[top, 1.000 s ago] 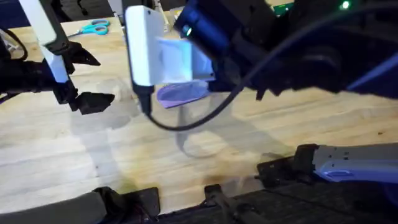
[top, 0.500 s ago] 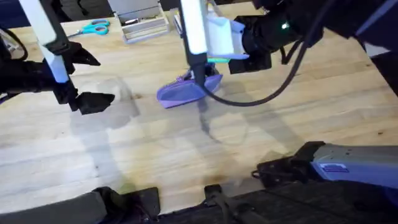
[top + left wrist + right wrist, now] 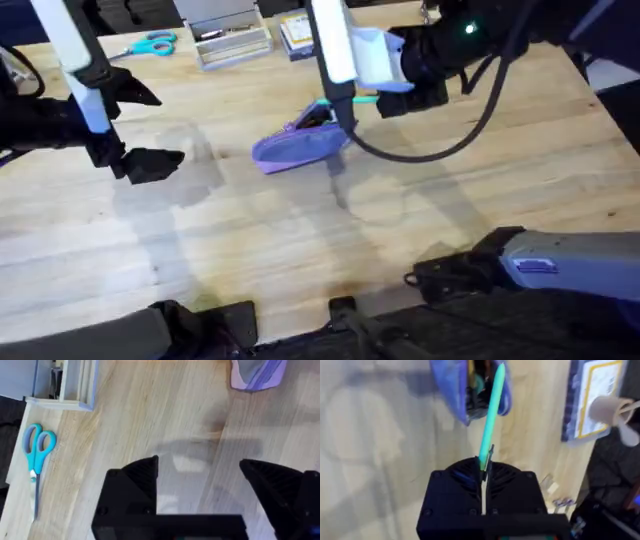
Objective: Unzip the bag, pick up the pens from the table one at a time and place them inside, then zip the bag closed.
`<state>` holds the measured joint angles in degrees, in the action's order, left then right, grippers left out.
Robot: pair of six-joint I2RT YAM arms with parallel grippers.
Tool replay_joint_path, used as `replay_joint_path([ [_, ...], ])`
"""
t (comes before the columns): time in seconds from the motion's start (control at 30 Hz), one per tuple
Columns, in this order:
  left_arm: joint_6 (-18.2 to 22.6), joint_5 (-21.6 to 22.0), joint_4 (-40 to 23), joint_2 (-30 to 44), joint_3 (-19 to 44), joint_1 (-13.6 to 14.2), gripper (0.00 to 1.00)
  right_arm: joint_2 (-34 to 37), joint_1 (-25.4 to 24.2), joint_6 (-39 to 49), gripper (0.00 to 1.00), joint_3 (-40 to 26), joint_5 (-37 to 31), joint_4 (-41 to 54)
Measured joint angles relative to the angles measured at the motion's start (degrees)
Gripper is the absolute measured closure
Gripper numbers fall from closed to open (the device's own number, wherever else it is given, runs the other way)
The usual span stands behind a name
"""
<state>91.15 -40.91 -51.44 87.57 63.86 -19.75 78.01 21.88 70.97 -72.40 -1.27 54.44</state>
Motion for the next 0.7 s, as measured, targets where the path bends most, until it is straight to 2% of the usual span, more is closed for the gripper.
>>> replay_joint_path([
  [0.2, 0.00, 0.00, -0.28, 0.00, 0.00, 0.00, 0.007, 1.50, -3.52, 8.63, 0.970, 0.00, 5.52, -2.08],
  [0.57, 0.00, 0.00, -0.33, 0.00, 0.00, 0.00, 0.008, 2.24, -6.04, 20.58, 0.970, 0.00, 8.28, -2.11],
  [0.7, 0.00, 0.00, -0.37, 0.00, 0.00, 0.00, 0.007, 5.38, -6.04, 22.32, 0.969, -0.02, 8.60, -2.12],
])
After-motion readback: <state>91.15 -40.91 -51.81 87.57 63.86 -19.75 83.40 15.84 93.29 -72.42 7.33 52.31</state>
